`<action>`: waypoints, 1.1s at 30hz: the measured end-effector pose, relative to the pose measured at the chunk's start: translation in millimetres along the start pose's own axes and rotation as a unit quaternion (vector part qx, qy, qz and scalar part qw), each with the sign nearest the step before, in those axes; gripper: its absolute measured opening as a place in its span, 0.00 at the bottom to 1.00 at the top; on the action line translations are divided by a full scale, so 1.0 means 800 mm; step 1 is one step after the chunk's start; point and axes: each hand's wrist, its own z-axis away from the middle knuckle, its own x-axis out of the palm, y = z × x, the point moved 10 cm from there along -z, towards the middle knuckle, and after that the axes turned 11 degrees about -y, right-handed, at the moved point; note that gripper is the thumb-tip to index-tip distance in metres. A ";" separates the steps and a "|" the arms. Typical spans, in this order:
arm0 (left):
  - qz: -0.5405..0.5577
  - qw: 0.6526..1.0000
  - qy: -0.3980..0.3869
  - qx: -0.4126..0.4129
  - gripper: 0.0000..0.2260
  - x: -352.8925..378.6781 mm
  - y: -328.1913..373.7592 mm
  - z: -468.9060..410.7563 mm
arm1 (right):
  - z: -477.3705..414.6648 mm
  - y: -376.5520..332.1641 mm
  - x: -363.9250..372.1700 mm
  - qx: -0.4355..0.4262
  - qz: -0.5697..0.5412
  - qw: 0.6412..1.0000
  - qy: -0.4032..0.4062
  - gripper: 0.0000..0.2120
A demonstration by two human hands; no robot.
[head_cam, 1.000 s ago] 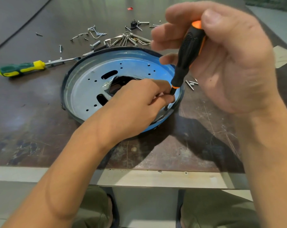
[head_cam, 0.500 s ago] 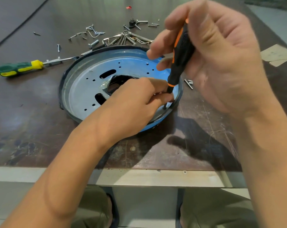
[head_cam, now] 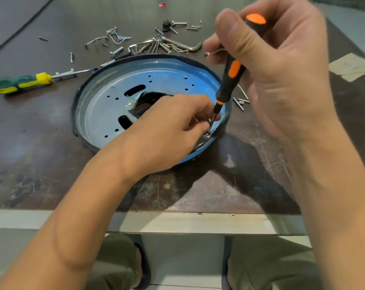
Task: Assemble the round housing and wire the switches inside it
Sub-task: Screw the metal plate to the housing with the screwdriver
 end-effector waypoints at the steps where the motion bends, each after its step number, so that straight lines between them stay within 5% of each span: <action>1: -0.005 1.000 0.000 0.002 0.04 0.000 0.001 0.000 | 0.000 -0.001 0.002 -0.001 -0.001 1.000 -0.005 0.08; 4: -0.017 1.000 -0.008 0.004 0.05 0.001 0.005 -0.001 | 0.001 0.004 0.017 0.013 -0.018 0.997 -0.068 0.02; 9: -0.014 1.000 -0.009 -0.002 0.09 0.000 0.006 -0.001 | 0.005 0.016 0.028 0.076 -0.101 0.985 -0.116 0.21; 18: 0.003 1.000 -0.002 -0.004 0.09 -0.001 0.005 0.003 | 0.003 0.002 0.011 0.040 -0.046 0.997 -0.051 0.02; 23: -0.008 1.000 0.003 -0.001 0.09 -0.002 0.007 0.001 | 0.005 0.006 0.004 0.044 -0.033 0.998 -0.009 0.08; 27: -0.005 1.000 0.006 -0.003 0.09 -0.003 0.005 0.000 | 0.002 0.002 0.022 0.034 -0.032 0.996 -0.076 0.03; 30: -0.008 1.000 0.004 0.002 0.09 -0.002 0.004 -0.001 | 0.006 0.006 0.026 0.054 -0.094 0.987 -0.117 0.13; 33: -0.003 1.000 -0.003 -0.007 0.09 0.000 0.002 -0.002 | 0.008 0.004 0.026 0.057 -0.092 0.987 -0.122 0.12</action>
